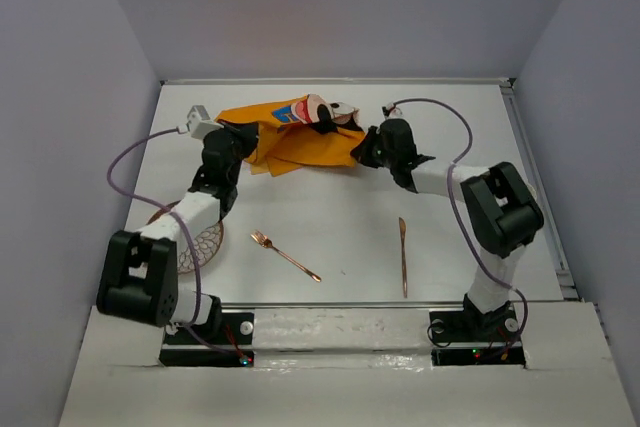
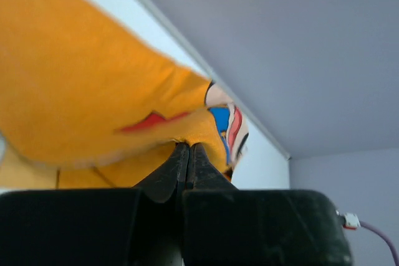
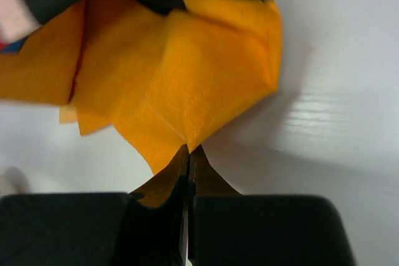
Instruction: Set the dinner table for one person
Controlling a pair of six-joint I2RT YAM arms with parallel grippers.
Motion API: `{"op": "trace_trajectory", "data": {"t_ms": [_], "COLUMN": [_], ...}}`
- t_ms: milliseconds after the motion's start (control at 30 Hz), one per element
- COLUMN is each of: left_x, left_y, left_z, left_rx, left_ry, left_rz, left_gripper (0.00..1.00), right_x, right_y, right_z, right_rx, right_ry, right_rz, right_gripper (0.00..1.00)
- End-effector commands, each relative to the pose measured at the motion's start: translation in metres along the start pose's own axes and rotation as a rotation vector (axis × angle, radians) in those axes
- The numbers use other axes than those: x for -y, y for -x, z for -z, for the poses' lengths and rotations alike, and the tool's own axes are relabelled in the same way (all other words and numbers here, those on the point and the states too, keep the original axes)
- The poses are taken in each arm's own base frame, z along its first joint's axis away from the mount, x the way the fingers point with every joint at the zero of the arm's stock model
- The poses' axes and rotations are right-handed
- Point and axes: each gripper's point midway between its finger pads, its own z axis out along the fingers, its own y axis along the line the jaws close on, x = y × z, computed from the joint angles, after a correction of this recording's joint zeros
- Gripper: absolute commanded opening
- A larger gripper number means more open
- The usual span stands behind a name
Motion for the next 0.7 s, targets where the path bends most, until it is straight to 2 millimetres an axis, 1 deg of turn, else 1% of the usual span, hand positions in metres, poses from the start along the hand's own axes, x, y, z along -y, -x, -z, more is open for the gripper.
{"op": "trace_trajectory", "data": {"t_ms": [0, 33, 67, 133, 167, 200, 233, 267, 300, 333, 367, 433, 467, 533, 567, 600, 667], "left_x": [0.069, 0.070, 0.083, 0.090, 0.102, 0.109, 0.109, 0.123, 0.129, 0.127, 0.136, 0.142, 0.146, 0.154, 0.157, 0.163, 0.163], "left_y": [0.088, 0.102, 0.118, 0.143, 0.152, 0.158, 0.169, 0.178, 0.180, 0.188, 0.196, 0.201, 0.204, 0.210, 0.212, 0.216, 0.220], "left_z": [0.037, 0.042, 0.056, 0.068, 0.081, 0.088, 0.094, 0.107, 0.113, 0.118, 0.129, 0.139, 0.145, 0.153, 0.157, 0.162, 0.161], "left_rx": [0.158, 0.168, 0.195, 0.226, 0.229, 0.228, 0.249, 0.267, 0.266, 0.284, 0.309, 0.322, 0.334, 0.348, 0.355, 0.366, 0.377], "left_ry": [-0.183, -0.188, -0.228, -0.254, -0.301, -0.317, -0.319, -0.357, -0.375, -0.365, -0.388, -0.393, -0.404, -0.416, -0.422, -0.433, -0.420], "left_rz": [-0.015, -0.018, -0.013, -0.010, -0.012, -0.016, -0.019, -0.026, -0.033, -0.036, -0.047, -0.059, -0.064, -0.084, -0.091, -0.096, -0.111], "left_gripper": [0.00, 0.00, 0.00, 0.00, 0.00, 0.00, 0.00, 0.00, 0.00, 0.00, 0.00, 0.00, 0.00, 0.00, 0.00, 0.00, 0.00], "right_x": [-0.024, -0.022, -0.033, -0.032, -0.034, -0.046, -0.045, -0.046, -0.049, -0.057, -0.058, -0.064, -0.068, -0.073, -0.077, -0.079, -0.082], "right_y": [0.097, 0.112, 0.131, 0.156, 0.164, 0.183, 0.194, 0.199, 0.207, 0.220, 0.224, 0.233, 0.236, 0.241, 0.247, 0.250, 0.256], "right_z": [0.065, 0.077, 0.100, 0.129, 0.144, 0.172, 0.189, 0.203, 0.218, 0.246, 0.258, 0.281, 0.298, 0.312, 0.323, 0.326, 0.325], "right_rx": [0.250, 0.291, 0.338, 0.411, 0.433, 0.498, 0.535, 0.551, 0.580, 0.638, 0.655, 0.699, 0.713, 0.741, 0.760, 0.769, 0.775], "right_ry": [-0.124, -0.171, -0.175, -0.250, -0.270, -0.266, -0.306, -0.322, -0.329, -0.338, -0.348, -0.348, -0.341, -0.331, -0.336, -0.333, -0.347], "right_rz": [0.251, 0.305, 0.328, 0.391, 0.417, 0.427, 0.456, 0.472, 0.481, 0.493, 0.503, 0.505, 0.505, 0.495, 0.515, 0.515, 0.529], "right_gripper": [0.00, 0.00, 0.00, 0.00, 0.00, 0.00, 0.00, 0.00, 0.00, 0.00, 0.00, 0.00, 0.00, 0.00, 0.00, 0.00, 0.00]}}
